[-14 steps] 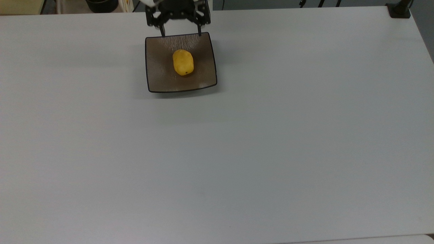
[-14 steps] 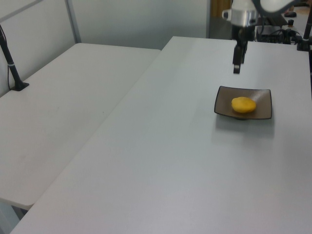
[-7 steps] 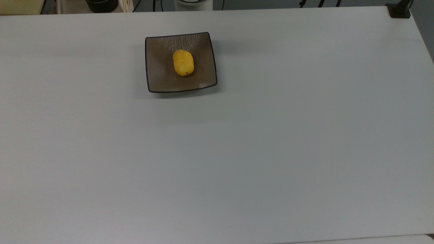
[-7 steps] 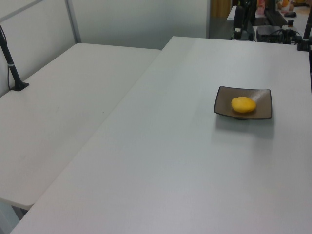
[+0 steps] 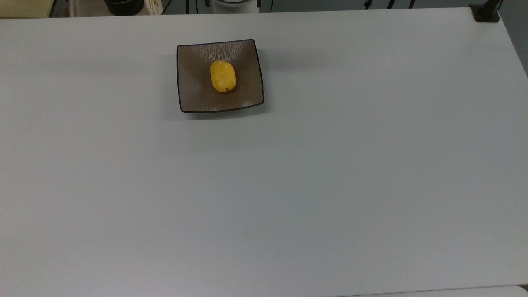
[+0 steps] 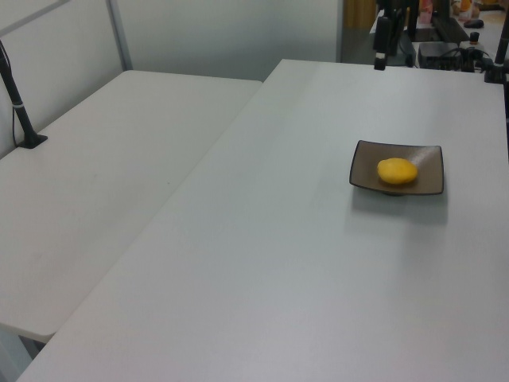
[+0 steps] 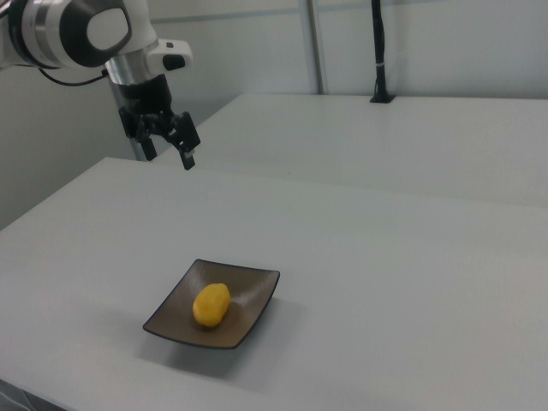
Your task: Put potatoes on a ceramic plate
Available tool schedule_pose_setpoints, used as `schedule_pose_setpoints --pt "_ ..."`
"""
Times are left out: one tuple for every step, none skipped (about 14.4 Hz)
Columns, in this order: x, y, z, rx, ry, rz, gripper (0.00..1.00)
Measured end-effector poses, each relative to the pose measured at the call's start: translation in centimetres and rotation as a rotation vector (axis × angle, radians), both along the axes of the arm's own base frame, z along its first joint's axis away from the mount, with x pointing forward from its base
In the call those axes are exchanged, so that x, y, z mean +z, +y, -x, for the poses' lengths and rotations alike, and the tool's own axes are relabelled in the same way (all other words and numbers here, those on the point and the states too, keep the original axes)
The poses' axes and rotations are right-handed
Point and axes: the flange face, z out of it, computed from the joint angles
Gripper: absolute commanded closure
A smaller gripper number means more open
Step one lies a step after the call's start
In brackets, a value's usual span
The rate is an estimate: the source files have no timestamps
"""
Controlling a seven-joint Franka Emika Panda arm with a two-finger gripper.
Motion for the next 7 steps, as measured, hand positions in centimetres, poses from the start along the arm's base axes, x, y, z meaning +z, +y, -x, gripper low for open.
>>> schedule_pose_setpoints --pt "-0.1 0.1 -0.8 0.011 -0.039 -0.005 0.00" --pt "-0.4 0.2 -1.4 0.030 -0.062 -0.006 0.00" --pt "-0.6 0.2 -1.6 0.050 -0.070 -0.004 0.00" --pt "-0.7 0.1 -1.7 0.066 -0.071 -0.003 0.00" --pt "-0.7 0.0 -1.8 0.075 -0.071 -0.001 0.00" --pt "-0.7 -0.1 -1.8 0.079 -0.071 0.000 0.00" --pt "-0.7 -0.2 -1.8 0.078 -0.071 0.000 0.00"
